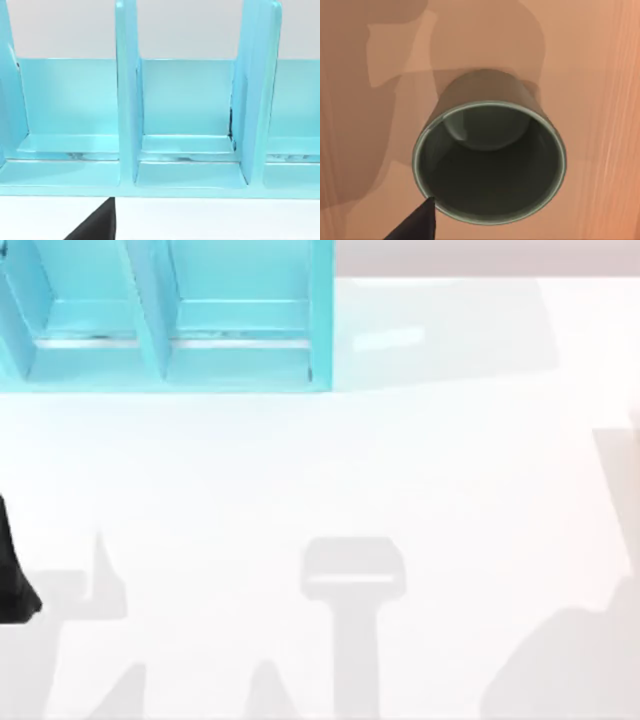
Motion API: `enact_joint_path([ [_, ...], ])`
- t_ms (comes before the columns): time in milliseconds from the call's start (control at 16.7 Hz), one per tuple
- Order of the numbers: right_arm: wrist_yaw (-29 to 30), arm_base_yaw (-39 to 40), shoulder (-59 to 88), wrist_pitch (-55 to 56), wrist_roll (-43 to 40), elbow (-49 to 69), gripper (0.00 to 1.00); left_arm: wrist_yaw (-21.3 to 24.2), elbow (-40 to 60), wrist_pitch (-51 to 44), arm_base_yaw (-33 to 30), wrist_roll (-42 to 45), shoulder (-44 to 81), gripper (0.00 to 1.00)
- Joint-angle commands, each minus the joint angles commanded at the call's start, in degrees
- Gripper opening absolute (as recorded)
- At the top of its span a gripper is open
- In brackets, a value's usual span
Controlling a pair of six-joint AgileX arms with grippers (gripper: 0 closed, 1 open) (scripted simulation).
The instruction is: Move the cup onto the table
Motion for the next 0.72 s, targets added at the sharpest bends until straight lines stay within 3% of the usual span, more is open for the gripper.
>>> enact_joint_path([
  [360, 0.01, 0.04, 3.01, 12.92, 0.08, -9.82, 1.00, 0.00, 0.00, 0.00, 0.00, 0.00, 0.00, 1.00],
  [660, 0.01, 0.03, 3.32, 14.40, 0.08, -11.01, 1.00, 0.00, 0.00, 0.00, 0.00, 0.00, 0.00, 1.00],
  [720, 0.01, 0.03, 3.32, 14.40, 0.08, -11.01, 0.92, 0.00, 0.00, 0.00, 0.00, 0.00, 0.00, 1.00],
])
